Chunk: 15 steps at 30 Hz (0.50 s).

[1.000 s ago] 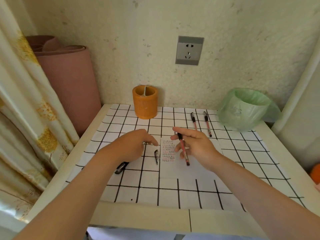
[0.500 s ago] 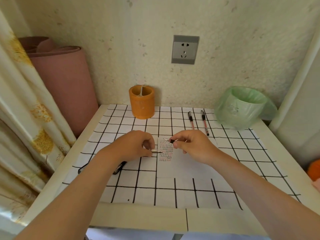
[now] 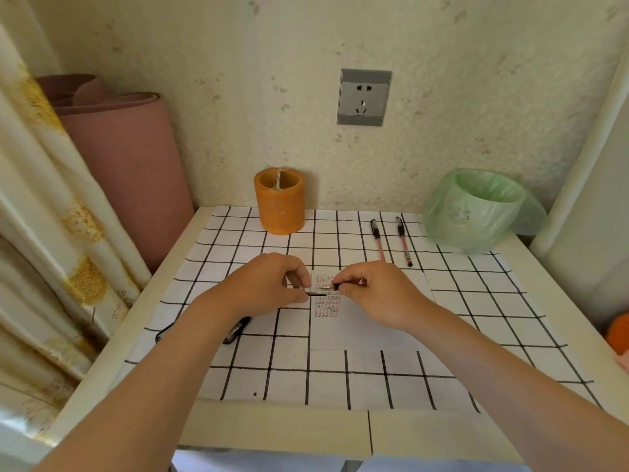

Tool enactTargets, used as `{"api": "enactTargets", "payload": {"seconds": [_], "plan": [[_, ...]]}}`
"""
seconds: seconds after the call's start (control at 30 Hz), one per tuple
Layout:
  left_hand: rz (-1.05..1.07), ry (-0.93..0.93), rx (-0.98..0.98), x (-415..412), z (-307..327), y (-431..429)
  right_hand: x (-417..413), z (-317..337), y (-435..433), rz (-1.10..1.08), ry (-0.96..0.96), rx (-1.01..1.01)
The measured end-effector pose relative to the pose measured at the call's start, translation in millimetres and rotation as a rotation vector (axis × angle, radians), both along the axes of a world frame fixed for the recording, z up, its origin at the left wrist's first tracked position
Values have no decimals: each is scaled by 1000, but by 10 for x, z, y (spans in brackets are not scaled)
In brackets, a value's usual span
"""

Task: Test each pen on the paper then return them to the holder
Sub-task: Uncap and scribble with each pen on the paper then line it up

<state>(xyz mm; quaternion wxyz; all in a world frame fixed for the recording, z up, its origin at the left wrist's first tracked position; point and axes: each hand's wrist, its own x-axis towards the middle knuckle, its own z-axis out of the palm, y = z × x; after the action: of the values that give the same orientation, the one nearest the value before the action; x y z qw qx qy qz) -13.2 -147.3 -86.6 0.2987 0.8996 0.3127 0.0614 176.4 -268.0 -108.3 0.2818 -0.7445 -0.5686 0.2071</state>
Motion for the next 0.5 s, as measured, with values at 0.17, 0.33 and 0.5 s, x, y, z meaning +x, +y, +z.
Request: {"api": "enactTargets", "payload": {"seconds": [0.17,0.33,0.5], "plan": [[-5,-5,-18,16,8,-30,-61,8,-25,32,17,-14],[31,-47,-144,106,-3,-182,-132,42,-82,176,-293,52],[53,-21,-415,170,61,-293,-148,14,-77,177,-670,46]]}}
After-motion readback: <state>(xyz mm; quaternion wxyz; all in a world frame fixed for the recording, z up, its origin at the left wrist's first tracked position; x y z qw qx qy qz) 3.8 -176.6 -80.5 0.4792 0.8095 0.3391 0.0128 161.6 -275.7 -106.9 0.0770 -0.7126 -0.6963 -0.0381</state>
